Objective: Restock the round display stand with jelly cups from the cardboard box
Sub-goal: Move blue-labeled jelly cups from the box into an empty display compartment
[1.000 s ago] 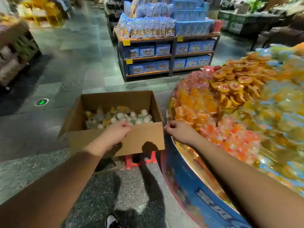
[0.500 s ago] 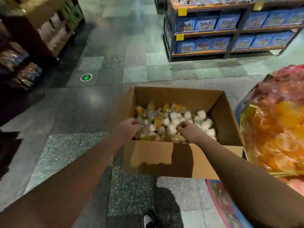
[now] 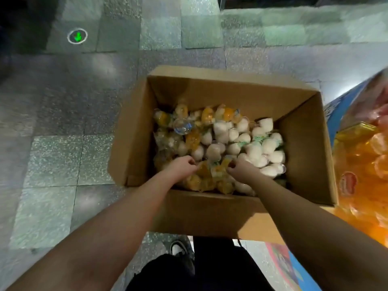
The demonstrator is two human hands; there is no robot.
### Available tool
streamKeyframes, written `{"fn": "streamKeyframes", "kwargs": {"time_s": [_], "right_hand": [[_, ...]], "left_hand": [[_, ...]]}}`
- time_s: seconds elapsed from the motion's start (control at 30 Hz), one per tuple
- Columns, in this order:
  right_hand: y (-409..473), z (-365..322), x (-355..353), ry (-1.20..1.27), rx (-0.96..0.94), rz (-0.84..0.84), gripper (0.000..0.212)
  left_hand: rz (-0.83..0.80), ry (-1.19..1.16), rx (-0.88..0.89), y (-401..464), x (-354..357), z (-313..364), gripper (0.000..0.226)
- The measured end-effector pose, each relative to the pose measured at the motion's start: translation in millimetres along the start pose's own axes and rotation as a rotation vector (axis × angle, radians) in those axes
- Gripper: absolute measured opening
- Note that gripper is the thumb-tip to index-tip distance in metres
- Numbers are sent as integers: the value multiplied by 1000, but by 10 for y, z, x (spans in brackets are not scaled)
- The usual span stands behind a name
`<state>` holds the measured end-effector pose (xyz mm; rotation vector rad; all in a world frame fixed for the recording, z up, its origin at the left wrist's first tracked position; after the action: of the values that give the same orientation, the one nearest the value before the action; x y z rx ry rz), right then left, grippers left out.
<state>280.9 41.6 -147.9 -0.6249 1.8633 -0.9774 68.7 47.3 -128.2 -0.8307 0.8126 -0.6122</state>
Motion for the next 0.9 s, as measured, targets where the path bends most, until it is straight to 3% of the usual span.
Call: {"fn": "streamKeyframes", "kwargs": {"time_s": [0.17,0.4,0.6,0.77,0.9], "right_hand": [[357,-136,224,-111,-106,-145,50],[635,-153,264,-264,-75,-149,43],[727,-165,373,-331,-71,-90,43],[701,-145,466,-281,-40,-55,50],[634,-85,475,-208,-35,-47,63]], "left_hand": [[-174,153,-95,475,394,-19,41],[-254,441,-175,738,572,-98,70],[-62,336,-373,815,519,-183,63],[-181,362,-440,921,591,-357,80],[-235,287,-392,999,612,-371,62]]}}
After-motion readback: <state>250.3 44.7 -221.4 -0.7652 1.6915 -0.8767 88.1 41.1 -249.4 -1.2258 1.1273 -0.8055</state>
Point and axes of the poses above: each hand's wrist, its own y-axis towards the middle knuckle, its own x-axis out of the palm, z = x × y, the point moved 6 cm from there along y, towards the middle knuckle, and after that the axes turned 8 degrees about -z, right-handed, at the moved point
